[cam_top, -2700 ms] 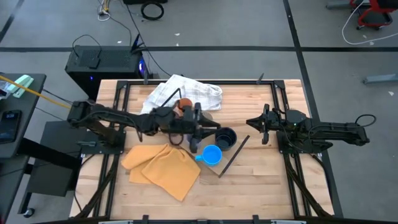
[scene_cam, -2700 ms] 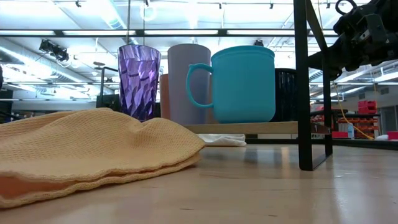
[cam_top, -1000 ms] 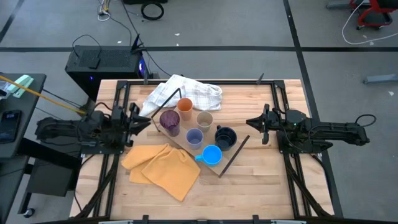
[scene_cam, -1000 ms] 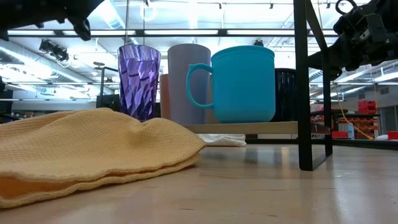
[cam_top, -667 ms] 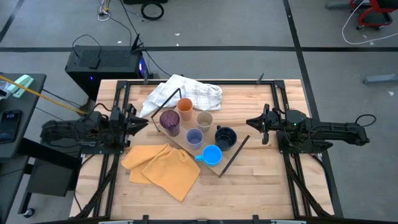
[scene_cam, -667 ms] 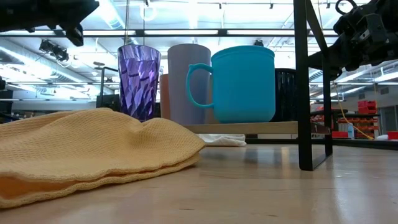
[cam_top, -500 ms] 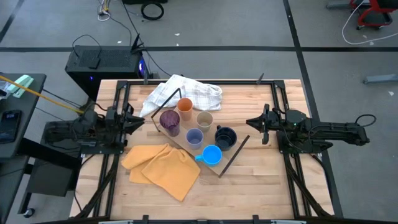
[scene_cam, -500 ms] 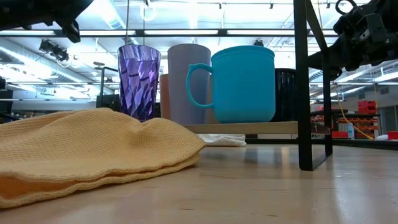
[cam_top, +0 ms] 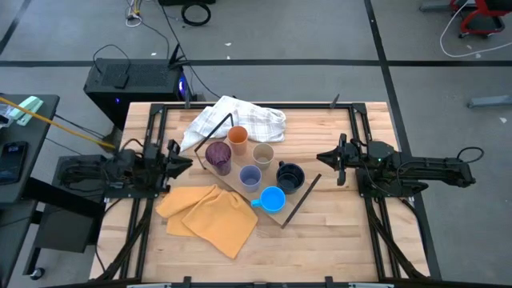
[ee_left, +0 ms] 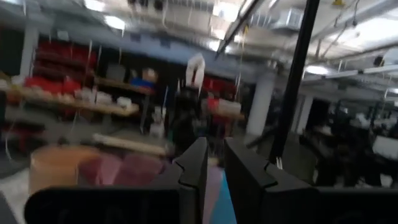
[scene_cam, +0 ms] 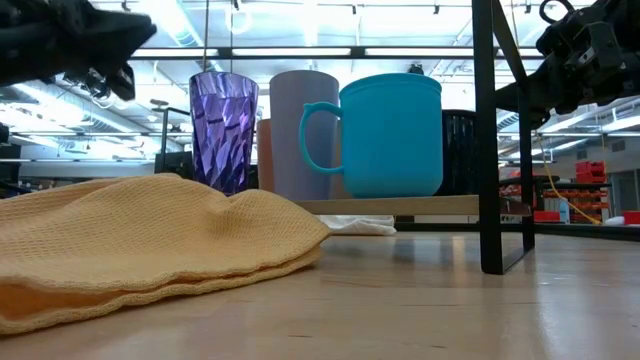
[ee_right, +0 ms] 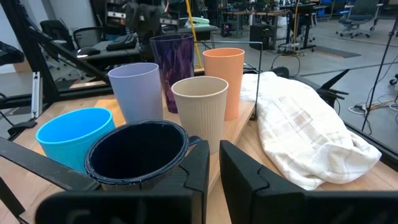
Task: Stack small to large cups/mugs on shelf
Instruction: Return to Home Position
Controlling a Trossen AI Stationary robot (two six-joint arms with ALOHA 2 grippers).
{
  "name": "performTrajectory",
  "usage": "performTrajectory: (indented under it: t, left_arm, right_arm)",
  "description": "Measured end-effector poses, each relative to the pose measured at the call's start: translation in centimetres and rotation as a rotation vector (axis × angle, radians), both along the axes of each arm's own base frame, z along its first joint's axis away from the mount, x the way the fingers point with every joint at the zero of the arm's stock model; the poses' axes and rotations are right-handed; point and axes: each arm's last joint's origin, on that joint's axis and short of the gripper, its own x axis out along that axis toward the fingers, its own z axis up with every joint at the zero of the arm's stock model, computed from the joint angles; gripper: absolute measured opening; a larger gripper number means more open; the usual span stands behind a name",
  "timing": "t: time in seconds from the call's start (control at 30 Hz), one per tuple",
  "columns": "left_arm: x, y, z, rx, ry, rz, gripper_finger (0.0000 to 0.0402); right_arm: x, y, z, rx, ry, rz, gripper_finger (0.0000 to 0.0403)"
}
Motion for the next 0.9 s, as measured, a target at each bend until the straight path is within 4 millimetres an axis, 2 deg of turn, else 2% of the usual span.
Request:
performTrajectory:
  t: [0.3, 0.57, 0.77, 0.9]
  left_arm:
    - [0.3, 0.0, -1.4, 0.03, 0.146, -0.001, 0.0058]
    - [0.4, 0.0, -1.6, 0.175, 0.173, 0.049, 0.0055]
    - [0.5, 0.0, -2.3, 0.148, 0.249, 0.046, 0.0056]
    - [0.5, 0.0, -2.5, 0.123, 0.271, 0.045, 0.004]
  right_arm:
    - [0.0, 0.0, 0.0, 0.0, 0.0, 0.0, 0.0045]
    - [0.0, 0.0, 0.0, 0.0, 0.0, 0.0, 0.0045]
    - [0.0, 0.0, 0.0, 0.0, 0.0, 0.0, 0.0045]
    - [0.0, 0.0, 0.0, 0.0, 0.0, 0.0, 0.0045]
